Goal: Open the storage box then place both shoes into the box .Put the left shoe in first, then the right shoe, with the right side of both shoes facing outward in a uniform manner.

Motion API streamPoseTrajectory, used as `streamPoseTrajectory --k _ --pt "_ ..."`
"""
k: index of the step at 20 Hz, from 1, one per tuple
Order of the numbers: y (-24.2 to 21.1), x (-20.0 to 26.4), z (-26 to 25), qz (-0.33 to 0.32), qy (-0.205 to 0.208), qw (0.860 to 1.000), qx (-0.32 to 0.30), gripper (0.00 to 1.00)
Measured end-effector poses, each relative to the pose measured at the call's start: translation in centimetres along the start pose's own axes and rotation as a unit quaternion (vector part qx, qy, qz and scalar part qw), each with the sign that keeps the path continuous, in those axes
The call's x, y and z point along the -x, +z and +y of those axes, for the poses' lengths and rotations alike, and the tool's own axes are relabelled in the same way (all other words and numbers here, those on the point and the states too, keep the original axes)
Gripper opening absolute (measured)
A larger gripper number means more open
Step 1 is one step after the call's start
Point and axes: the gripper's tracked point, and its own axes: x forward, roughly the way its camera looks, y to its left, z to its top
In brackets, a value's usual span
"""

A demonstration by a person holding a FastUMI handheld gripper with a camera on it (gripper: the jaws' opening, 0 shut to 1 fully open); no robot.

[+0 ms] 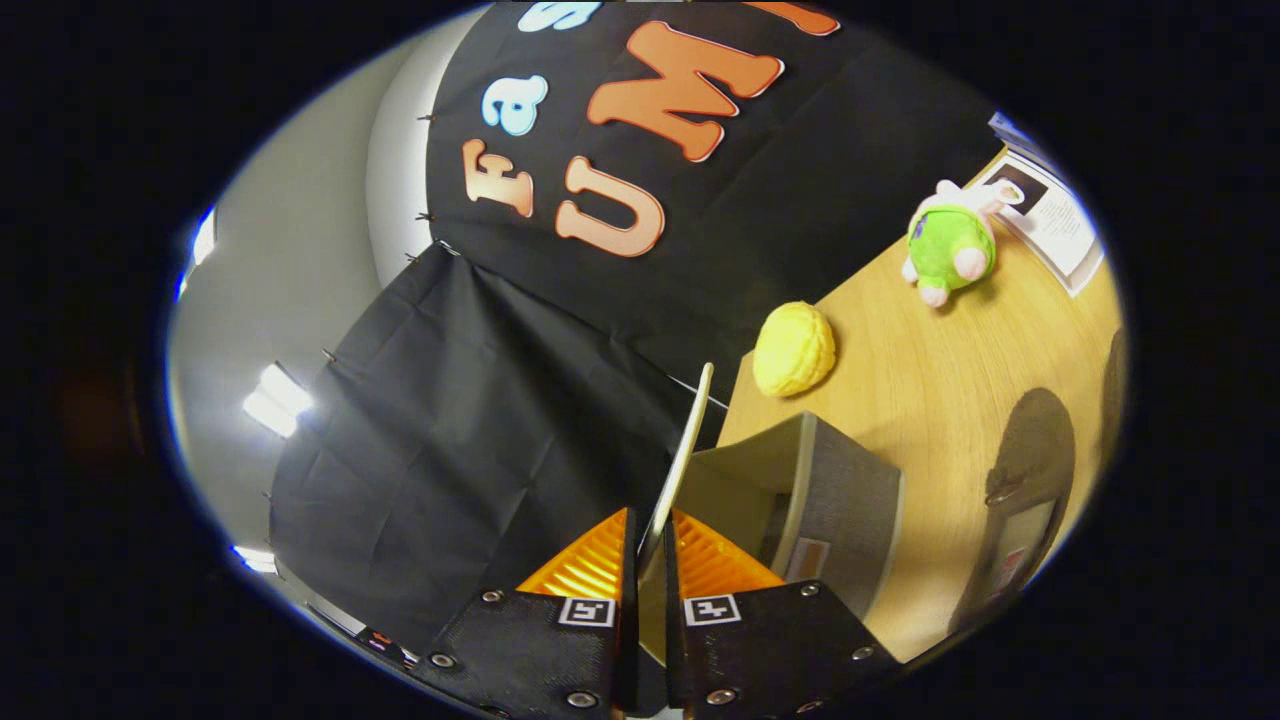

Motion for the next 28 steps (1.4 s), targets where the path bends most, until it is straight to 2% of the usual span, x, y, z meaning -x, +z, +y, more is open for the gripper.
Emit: streamPoseTrajectory --k 4,9,13,15,16,18,19,20,22,24,26,28 --pt "0.2 -2.7 5.0 -0.007 0.011 1.000 -0.001 0.11" --pt "-2.4 -7.4 10.7 0.014 0.043 0.999 0.017 0.12" --pt "-4.4 -10.9 13.4 0.019 0.060 0.998 0.013 0.10" --pt "-5.3 -12.7 13.7 0.013 0.054 0.998 0.033 0.20" --pt "-5.8 -13.7 13.5 0.015 0.041 0.998 0.050 0.42" --pt "-7.5 -14.7 13.4 0.033 0.038 0.996 0.070 0.65" --pt "-8.3 -15.0 13.6 0.045 0.043 0.995 0.071 0.71" --pt "-9.0 -15.1 13.4 0.056 0.046 0.995 0.075 0.82" --pt "-8.7 -15.3 13.0 0.055 0.044 0.993 0.092 0.93" --pt "-7.4 -14.4 12.1 0.041 0.023 0.991 0.121 0.96" --pt "-6.3 -12.5 9.9 0.028 -0.015 0.987 0.157 0.96" --pt "-4.5 -10.1 6.7 0.010 -0.071 0.978 0.197 0.97"
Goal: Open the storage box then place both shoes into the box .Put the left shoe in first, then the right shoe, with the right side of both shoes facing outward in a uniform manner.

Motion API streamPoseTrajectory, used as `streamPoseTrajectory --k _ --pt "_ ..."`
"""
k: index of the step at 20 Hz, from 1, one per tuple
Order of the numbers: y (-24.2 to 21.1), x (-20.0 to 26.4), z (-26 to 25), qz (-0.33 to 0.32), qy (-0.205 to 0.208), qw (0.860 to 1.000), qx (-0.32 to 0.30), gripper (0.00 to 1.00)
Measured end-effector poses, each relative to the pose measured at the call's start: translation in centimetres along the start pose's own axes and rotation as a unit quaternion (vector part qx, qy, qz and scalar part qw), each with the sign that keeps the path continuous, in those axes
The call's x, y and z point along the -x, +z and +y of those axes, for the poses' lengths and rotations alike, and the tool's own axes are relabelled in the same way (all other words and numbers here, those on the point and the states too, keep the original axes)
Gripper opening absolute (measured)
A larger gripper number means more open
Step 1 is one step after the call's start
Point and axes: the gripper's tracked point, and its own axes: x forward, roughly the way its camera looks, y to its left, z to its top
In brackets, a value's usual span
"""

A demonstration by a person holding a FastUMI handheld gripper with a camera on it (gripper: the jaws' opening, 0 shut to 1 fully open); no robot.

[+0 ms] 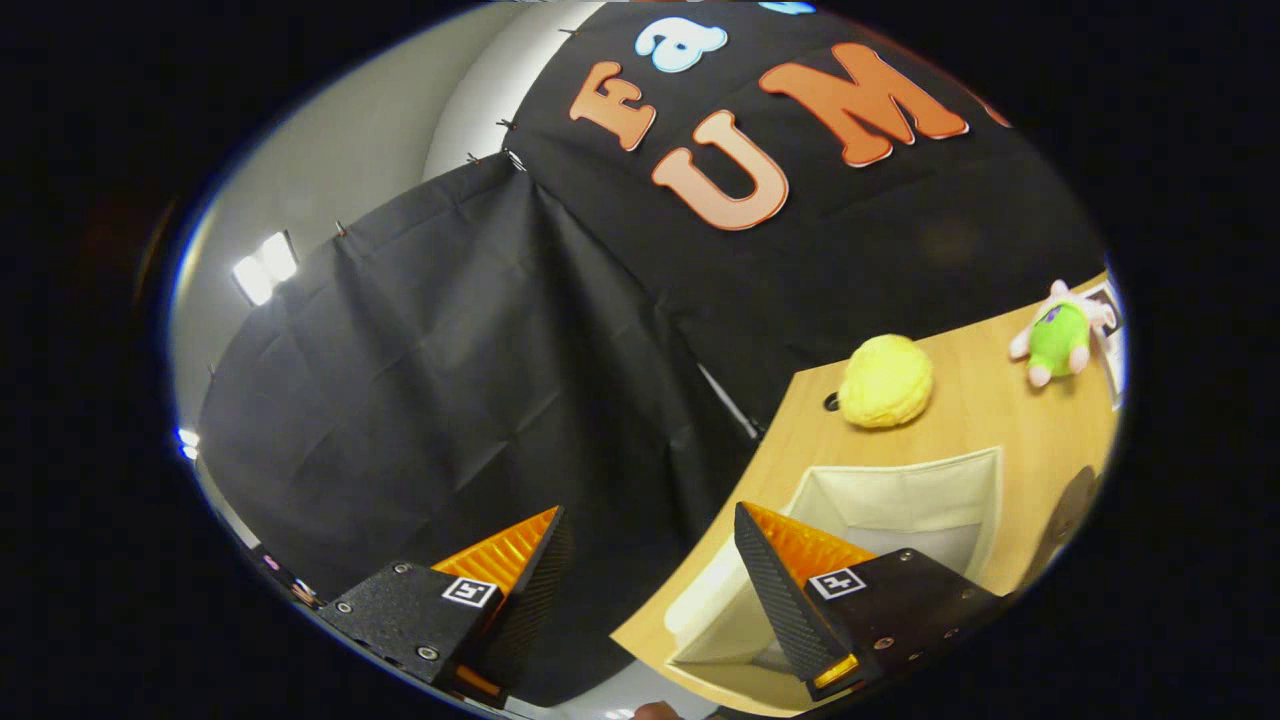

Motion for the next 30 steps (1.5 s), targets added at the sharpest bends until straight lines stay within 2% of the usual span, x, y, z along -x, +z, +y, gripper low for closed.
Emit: streamPoseTrajectory --k 5,10,13,19,24,30 --pt "0.4 6.0 -10.1 -0.006 -0.133 0.990 0.050 0.98" --pt "-0.8 11.7 -19.8 0.001 -0.244 0.968 0.058 0.97" --pt "-2.0 13.8 -23.4 0.017 -0.277 0.959 0.053 0.97" --pt "-6.8 14.4 -28.8 0.078 -0.307 0.948 0.039 0.91" --pt "-10.5 14.4 -33.1 0.122 -0.347 0.930 0.022 0.78" --pt "-12.4 14.7 -36.7 0.148 -0.385 0.911 0.014 0.65"
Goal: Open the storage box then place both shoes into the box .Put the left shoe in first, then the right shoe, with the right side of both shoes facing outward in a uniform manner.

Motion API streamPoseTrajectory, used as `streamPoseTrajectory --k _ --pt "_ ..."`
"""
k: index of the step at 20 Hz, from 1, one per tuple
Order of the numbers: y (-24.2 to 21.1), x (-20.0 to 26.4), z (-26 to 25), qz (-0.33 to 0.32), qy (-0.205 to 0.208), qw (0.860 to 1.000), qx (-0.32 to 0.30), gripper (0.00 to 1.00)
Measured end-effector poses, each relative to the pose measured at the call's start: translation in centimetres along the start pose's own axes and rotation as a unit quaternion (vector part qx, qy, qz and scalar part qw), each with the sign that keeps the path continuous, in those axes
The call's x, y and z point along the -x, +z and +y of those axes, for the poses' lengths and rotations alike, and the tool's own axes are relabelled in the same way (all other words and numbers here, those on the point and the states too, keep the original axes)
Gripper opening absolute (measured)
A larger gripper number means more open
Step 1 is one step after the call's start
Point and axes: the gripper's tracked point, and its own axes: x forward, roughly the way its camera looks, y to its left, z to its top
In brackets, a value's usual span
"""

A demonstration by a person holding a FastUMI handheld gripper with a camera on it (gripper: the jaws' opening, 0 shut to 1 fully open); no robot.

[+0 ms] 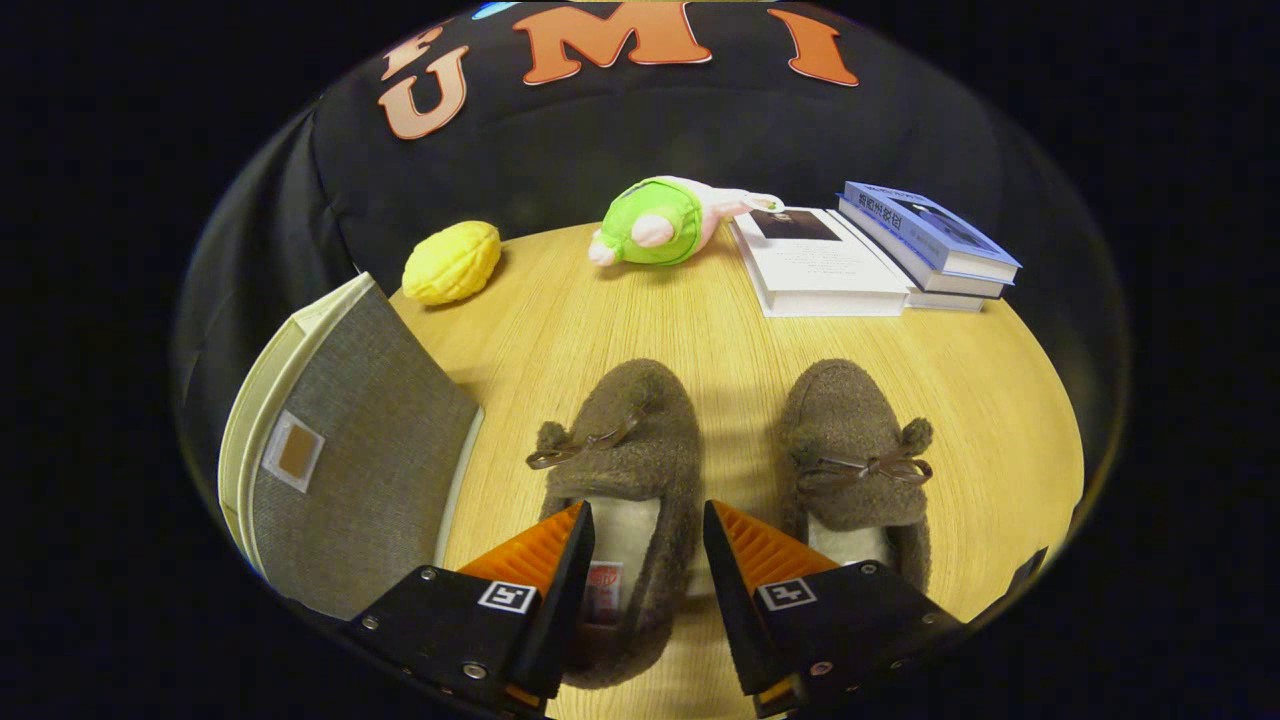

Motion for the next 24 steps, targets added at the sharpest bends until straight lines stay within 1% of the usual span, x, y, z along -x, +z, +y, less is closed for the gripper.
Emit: streamPoseTrajectory --k 2,3,4,5,6,7,8,9,10,12,17,20,24 --pt "0.1 -1.1 -0.3 0.001 -0.007 1.000 -0.007 0.56" --pt "0.3 -1.6 -0.8 0.000 -0.018 1.000 -0.005 0.52" --pt "0.5 -1.8 -1.1 -0.003 -0.029 1.000 -0.004 0.45" --pt "0.6 -2.4 -0.9 -0.009 -0.027 1.000 -0.005 0.41" --pt "0.6 -2.4 -0.8 -0.011 -0.028 0.999 -0.010 0.33" --pt "0.8 -2.4 -0.9 -0.016 -0.033 0.999 -0.018 0.27" --pt "0.9 -2.3 -1.0 -0.018 -0.035 0.999 -0.024 0.20" --pt "1.0 -2.1 -0.9 -0.019 -0.032 0.999 -0.034 0.15" --pt "1.2 -1.8 -0.7 -0.020 -0.027 0.998 -0.044 0.08" --pt "1.8 -0.9 0.0 -0.026 -0.016 0.997 -0.068 0.05" --pt "4.2 2.2 2.5 -0.047 0.011 0.994 -0.101 0.04" --pt "6.5 4.9 4.8 -0.073 0.026 0.992 -0.104 0.04" --pt "9.8 8.4 8.8 -0.104 0.062 0.987 -0.106 0.04"
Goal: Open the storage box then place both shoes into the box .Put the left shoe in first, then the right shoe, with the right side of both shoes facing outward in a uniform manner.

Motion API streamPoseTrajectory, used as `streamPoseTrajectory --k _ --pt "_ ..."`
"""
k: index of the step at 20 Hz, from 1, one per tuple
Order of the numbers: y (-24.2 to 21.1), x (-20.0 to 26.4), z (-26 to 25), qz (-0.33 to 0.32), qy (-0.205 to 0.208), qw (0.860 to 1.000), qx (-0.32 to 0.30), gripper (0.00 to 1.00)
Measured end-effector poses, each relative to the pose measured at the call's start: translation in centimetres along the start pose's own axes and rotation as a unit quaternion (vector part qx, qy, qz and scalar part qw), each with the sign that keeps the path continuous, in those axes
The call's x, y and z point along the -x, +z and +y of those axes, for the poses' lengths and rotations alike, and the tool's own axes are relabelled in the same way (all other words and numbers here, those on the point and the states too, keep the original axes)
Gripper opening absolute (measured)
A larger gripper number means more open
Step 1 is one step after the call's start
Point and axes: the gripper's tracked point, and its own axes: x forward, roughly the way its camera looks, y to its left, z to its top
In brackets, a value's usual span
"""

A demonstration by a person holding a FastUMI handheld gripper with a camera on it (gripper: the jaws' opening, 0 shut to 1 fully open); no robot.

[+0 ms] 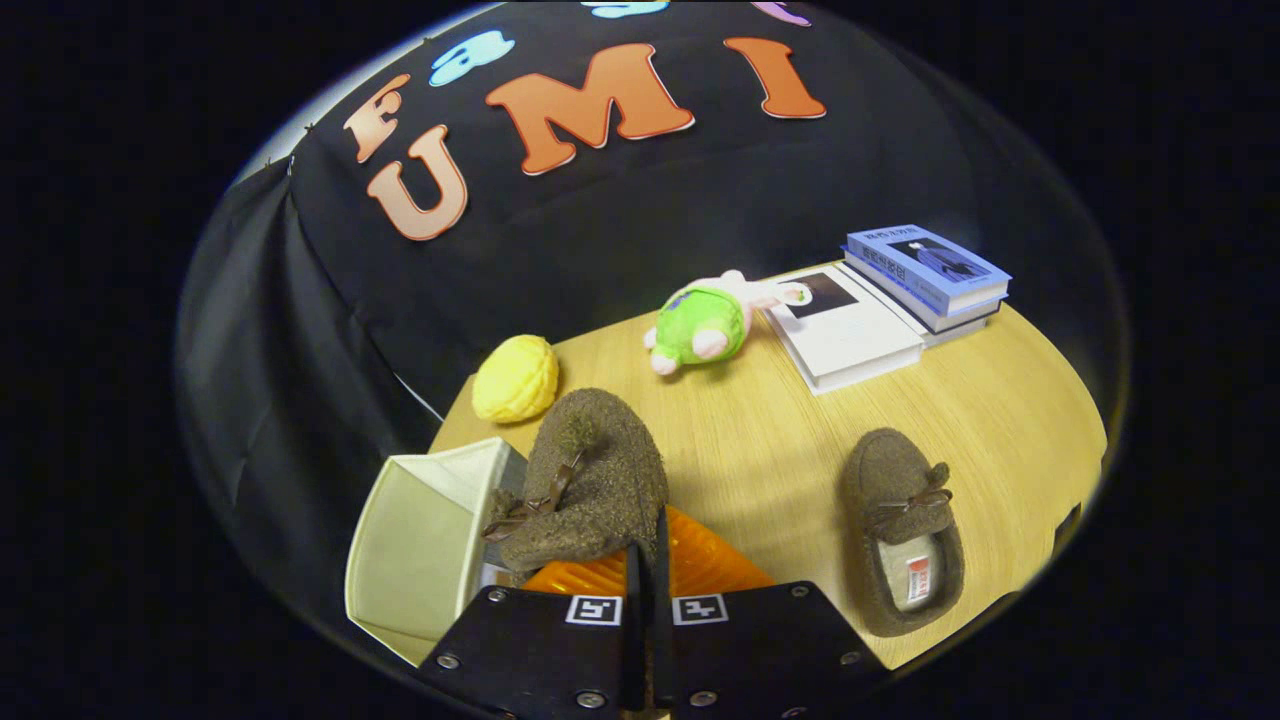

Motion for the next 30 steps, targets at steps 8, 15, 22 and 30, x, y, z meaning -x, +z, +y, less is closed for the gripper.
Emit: streamPoseTrajectory --k 8,15,22,30 --pt "1.3 2.3 11.6 0.002 0.092 0.996 -0.003 0.04" --pt "-3.2 -0.9 16.9 0.039 0.081 0.995 0.034 0.04" --pt "-8.0 -4.8 17.3 0.100 0.043 0.994 0.016 0.05" --pt "-11.7 -6.5 18.2 0.162 0.033 0.986 -0.004 0.17"
